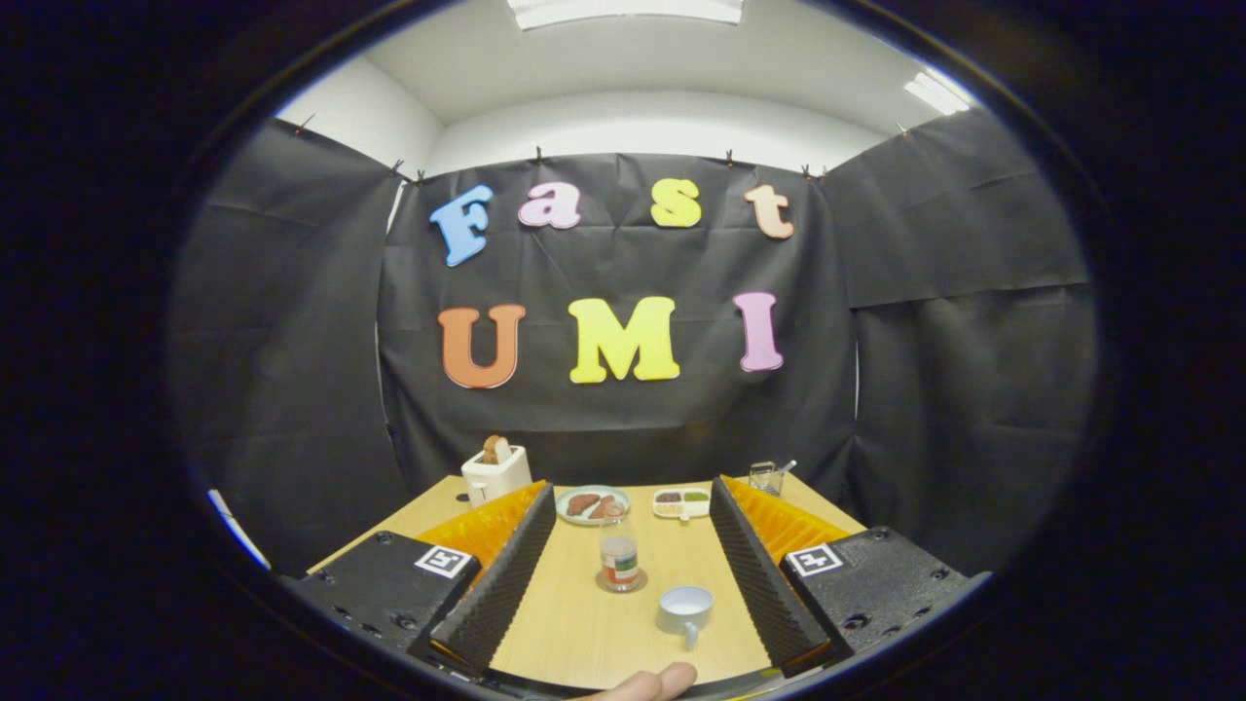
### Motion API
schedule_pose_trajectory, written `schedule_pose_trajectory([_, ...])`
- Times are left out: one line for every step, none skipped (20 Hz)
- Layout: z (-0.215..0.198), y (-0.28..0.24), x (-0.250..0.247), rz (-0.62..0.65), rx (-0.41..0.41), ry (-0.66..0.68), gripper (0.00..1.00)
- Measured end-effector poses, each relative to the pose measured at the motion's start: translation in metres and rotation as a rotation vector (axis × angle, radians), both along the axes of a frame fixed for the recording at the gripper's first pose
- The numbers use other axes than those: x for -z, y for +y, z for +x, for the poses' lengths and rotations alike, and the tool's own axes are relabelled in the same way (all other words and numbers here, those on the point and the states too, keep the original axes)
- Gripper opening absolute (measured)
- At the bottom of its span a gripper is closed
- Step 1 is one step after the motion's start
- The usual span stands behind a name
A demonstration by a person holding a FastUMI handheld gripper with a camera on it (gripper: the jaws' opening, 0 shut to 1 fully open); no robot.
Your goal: Take the bottle from table, then pour the juice into the cup, finally place the bottle on the coaster
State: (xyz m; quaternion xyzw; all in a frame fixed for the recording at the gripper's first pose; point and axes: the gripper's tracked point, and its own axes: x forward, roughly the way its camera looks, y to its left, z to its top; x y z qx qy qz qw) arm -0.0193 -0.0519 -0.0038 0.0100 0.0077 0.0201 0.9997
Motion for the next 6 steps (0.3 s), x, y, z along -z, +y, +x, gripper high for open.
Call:
schedule_pose_trajectory([-0.0004, -0.0013, 0.0001, -0.004, 0.003, -0.002, 1.00])
schedule_pose_trajectory([-0.0013, -0.0019, -0.0003, -0.006, 0.007, -0.001, 1.00])
schedule_pose_trajectory([-0.0018, -0.0021, -0.0003, -0.006, 0.009, 0.000, 1.00])
schedule_pose_trajectory([-0.0019, -0.0022, 0.0002, -0.002, 0.010, 0.002, 1.00])
schedule_pose_trajectory([-0.0012, -0.0009, 0.0021, 0.003, 0.007, 0.007, 1.00])
schedule_pose_trajectory([-0.0004, 0.0002, 0.0042, 0.006, 0.002, 0.015, 1.00])
